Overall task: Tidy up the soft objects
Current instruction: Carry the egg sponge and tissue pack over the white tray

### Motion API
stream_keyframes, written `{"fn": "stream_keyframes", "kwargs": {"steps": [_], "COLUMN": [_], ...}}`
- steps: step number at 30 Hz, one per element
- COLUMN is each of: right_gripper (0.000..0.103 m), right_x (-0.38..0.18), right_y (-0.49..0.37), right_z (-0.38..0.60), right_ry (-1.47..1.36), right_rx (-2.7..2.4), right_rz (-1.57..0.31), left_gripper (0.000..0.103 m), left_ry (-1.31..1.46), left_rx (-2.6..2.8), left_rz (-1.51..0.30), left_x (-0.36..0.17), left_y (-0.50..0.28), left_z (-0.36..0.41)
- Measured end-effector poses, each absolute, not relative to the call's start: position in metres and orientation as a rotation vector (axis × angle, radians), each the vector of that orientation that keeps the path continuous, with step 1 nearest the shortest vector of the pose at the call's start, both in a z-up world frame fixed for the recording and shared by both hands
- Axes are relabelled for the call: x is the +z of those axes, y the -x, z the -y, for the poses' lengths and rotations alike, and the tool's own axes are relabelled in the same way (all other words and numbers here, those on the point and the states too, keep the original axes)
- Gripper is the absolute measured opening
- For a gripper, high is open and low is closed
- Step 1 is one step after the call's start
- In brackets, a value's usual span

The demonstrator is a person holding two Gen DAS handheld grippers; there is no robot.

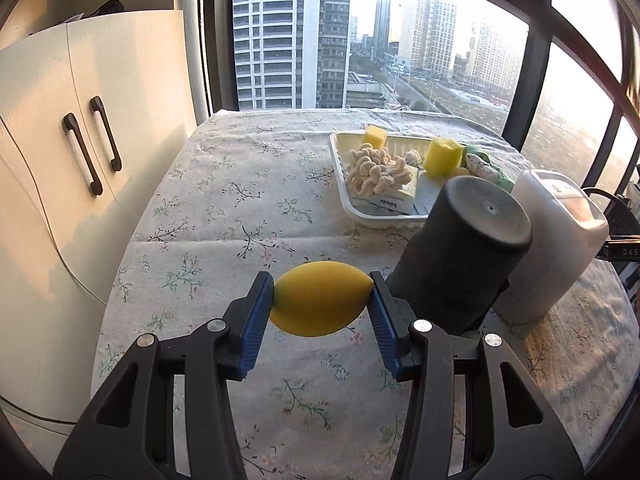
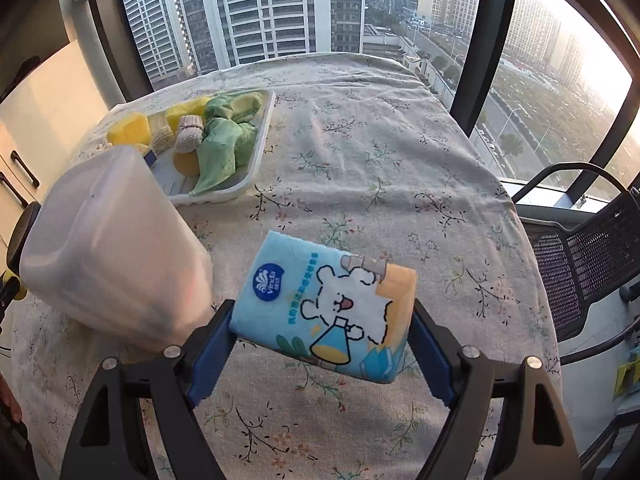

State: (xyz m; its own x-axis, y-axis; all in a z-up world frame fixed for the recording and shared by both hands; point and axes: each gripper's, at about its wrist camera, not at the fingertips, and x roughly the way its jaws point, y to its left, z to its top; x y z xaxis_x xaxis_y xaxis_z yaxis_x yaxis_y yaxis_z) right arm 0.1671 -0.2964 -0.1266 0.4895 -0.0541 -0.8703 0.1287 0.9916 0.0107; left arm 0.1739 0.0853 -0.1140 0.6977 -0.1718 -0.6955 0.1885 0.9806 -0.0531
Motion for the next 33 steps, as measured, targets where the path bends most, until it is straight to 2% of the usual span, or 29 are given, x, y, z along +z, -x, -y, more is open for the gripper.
{"fn": "stream_keyframes", "kwargs": {"steps": [11,21,26,31,33], "right_gripper": [0.083,0.083,0.083,0.084,0.084], "right_x": [-0.107,-0.082,-0.088,-0.121,-0.127], "right_y": [-0.254,-0.331,-0.36,-0.38,-0.382], "right_z": [0.301,0.241,0.196,0.151,0.136], "right_ry": [-0.13,-0.057,0.076,0.226,0.328], "right_rx": [-0.051,0.171,0.352,0.497,0.512], "right_rz": [-1.069,-1.143,-1.24,-1.38,-1.364], "left_gripper": [0.045,0.045,0.045,0.045,0.045], "left_ry": [0.102,0.205,0.21,0.216,0.23], "left_rx": [-0.267,-0.493,-0.528,-0.544,-0.556], "left_rz": [-0.79,-0.945,-0.943,-0.965,-0.971], "left_x": [-0.098,-0.085,-0.087,-0.094,-0.097], "left_y": [-0.27,-0.369,-0.374,-0.367,-0.364], "left_z": [-0.081,-0.032,-0.017,-0.018,-0.019]}}
